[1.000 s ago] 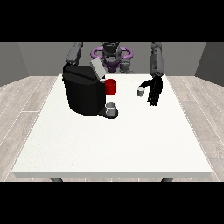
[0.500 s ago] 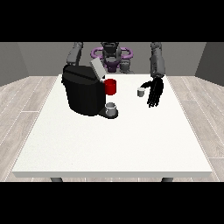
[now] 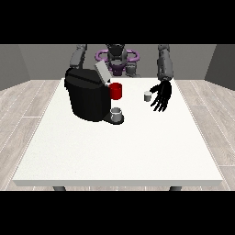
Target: Insert the coffee pod into the coffee machine and close the lid
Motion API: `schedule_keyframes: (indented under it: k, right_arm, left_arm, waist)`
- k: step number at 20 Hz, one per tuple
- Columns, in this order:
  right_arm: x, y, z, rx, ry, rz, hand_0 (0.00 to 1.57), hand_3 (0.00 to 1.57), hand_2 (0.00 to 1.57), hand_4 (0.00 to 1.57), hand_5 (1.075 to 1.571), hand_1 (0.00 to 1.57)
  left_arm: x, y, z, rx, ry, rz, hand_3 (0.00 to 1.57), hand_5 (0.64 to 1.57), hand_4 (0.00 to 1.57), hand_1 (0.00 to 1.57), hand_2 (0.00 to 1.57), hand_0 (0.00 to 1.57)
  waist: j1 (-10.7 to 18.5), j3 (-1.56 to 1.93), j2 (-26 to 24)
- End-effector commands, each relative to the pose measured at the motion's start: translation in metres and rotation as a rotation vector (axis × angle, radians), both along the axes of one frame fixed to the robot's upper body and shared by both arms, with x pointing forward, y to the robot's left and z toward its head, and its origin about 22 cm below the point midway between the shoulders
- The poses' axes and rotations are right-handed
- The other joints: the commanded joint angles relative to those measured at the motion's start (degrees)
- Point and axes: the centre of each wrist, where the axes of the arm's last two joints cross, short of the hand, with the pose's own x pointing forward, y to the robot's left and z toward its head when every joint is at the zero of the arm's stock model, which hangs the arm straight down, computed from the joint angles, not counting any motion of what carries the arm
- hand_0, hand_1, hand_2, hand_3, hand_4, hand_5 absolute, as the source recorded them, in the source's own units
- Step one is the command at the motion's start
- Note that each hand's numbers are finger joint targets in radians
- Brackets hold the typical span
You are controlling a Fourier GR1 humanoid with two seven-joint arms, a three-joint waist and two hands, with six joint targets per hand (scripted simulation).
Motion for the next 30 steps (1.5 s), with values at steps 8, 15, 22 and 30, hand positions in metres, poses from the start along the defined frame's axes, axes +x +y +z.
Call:
schedule_keyframes:
  k: [8,15,22,30]
  right_arm:
    - [0.008,0.008,0.006,-0.006,0.035,0.02,0.0,0.0,0.0,0.37,1.571,0.0]
    - [-0.004,-0.026,-0.023,0.006,0.061,-0.033,0.0,0.0,0.0,0.41,1.571,0.0]
    - [-0.012,-0.013,-0.032,0.036,0.088,-0.037,0.0,0.0,0.0,0.29,1.571,0.0]
    - [-0.019,-0.031,-0.053,0.028,0.172,-0.043,0.0,0.0,0.0,0.29,1.571,0.0]
  left_arm:
    - [-0.002,-0.052,-0.033,0.025,0.075,-0.098,1.08,1.571,0.0,1.2,1.21,1.2]
    - [-0.009,-0.067,-0.043,0.041,0.069,-0.109,1.18,1.571,0.23,1.19,1.28,1.19]
    - [0.003,-0.058,-0.028,-0.029,-0.025,-0.168,1.38,1.571,0.7,1.48,1.47,1.48]
    - [0.014,-0.088,-0.017,-0.083,0.018,-0.182,1.35,1.571,0.57,1.46,1.44,1.46]
  waist:
    - [-1.8,-0.77,-1.0]
    - [0.2,-0.74,-3.0]
    - [0.2,-0.76,-4.9]
    - [3.4,-0.74,-9.9]
